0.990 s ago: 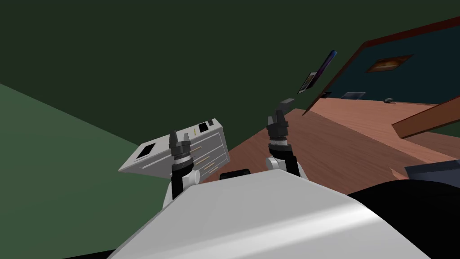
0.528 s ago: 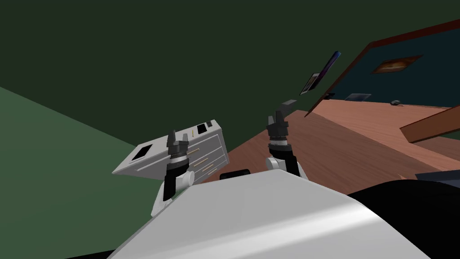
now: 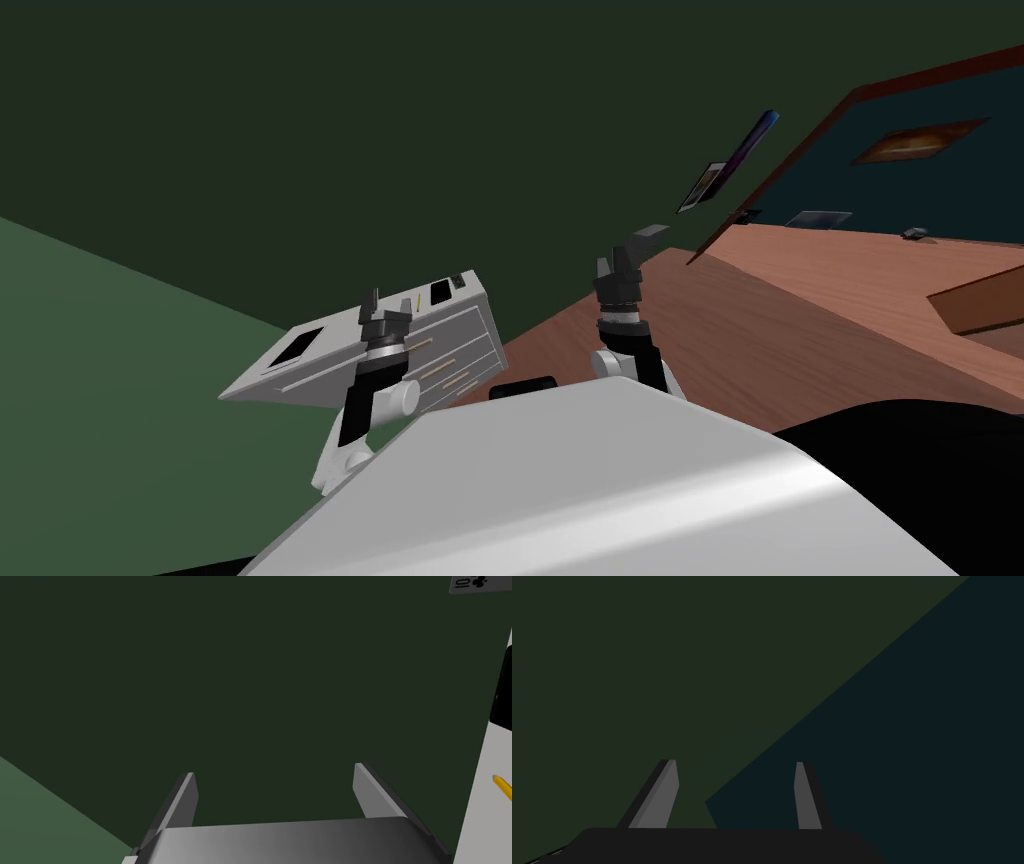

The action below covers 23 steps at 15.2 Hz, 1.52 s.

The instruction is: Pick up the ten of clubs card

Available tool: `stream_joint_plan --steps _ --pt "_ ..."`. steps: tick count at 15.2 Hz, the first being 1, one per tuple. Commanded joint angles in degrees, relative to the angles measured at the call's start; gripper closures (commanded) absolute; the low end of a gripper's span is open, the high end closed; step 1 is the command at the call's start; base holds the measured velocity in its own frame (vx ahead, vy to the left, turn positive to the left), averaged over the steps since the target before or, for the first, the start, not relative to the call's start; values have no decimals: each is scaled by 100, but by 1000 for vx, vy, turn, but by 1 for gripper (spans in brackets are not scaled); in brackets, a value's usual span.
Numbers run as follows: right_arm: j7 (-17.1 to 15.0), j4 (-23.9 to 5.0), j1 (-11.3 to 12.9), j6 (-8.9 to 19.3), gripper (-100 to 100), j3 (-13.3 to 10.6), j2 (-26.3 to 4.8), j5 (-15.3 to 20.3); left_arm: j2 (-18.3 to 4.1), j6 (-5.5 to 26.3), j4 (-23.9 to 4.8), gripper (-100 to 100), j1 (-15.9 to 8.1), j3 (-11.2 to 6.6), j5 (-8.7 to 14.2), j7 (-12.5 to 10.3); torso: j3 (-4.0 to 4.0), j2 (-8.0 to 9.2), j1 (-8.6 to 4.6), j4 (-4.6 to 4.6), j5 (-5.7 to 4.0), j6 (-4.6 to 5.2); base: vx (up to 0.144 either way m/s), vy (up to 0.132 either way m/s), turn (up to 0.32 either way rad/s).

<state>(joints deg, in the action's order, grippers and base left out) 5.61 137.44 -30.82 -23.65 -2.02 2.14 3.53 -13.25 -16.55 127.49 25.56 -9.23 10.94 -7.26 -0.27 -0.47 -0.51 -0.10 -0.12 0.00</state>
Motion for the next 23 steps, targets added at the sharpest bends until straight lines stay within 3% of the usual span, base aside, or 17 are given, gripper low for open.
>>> stream_joint_plan --steps 1,4,7,8,9,12,13,14,15,16,17,18,19,20,23 --pt "0 0 0 0 0 0 0 0 -63 286 21 -100 -41 -132 233 -154 0 0 0 0 0 0 86 -114 58" --pt "0 0 0 0 0 0 0 0 -97 504 34 -100 -64 -229 400 -260 3 6 8 1 2 0 79 -94 48" --pt "0 0 0 0 0 0 0 0 -145 900 60 -100 -112 -429 744 -480 4 7 13 1 3 0 82 -97 56" --pt "0 0 0 0 0 0 0 0 -145 900 60 -100 -112 -429 744 -480 5 8 9 2 3 0 76 -101 51" --pt "0 0 0 0 0 0 0 0 -159 1098 73 -100 -137 -532 921 -593 5 9 10 2 2 0 70 -93 51" --pt "0 0 0 0 0 0 0 0 -167 1308 86 -100 -161 -635 1100 -708 5 8 9 2 2 0 80 -102 58" --pt "0 0 0 0 0 0 0 0 -170 1509 100 -100 -186 -739 1281 -823 4 8 9 2 2 0 80 -115 63" --pt "0 0 0 0 0 0 0 0 -170 1515 100 -100 -186 -739 1281 -823 4 7 6 2 2 0 72 -110 50" --pt "0 0 0 0 0 0 0 0 -167 1722 114 -100 -210 -843 1462 -940 5 9 6 2 1 0 67 -109 60" --pt "0 0 0 0 0 0 0 0 -167 1722 114 -100 -210 -843 1462 -940 6 11 6 2 2 0 70 -108 56" --pt "0 0 0 0 0 0 0 0 -160 1907 127 -100 -235 -948 1643 -1056 6 11 6 2 2 0 86 -113 68" --pt "0 0 0 0 0 0 0 0 -160 1929 127 -100 -235 -948 1643 -1056 5 8 5 2 1 0 83 -111 55" --pt "0 0 0 0 0 0 0 0 -149 2116 141 -100 -258 -1052 1824 -1172 4 7 5 1 1 0 84 -108 65" --pt "0 0 0 0 0 0 0 0 -149 2136 141 -100 -258 -1052 1824 -1172 3 6 6 1 1 0 79 -101 54" --pt "0 0 0 0 0 0 0 0 -114 2516 166 -100 -305 -1257 2179 -1402 5 10 7 2 2 0 69 -105 59"
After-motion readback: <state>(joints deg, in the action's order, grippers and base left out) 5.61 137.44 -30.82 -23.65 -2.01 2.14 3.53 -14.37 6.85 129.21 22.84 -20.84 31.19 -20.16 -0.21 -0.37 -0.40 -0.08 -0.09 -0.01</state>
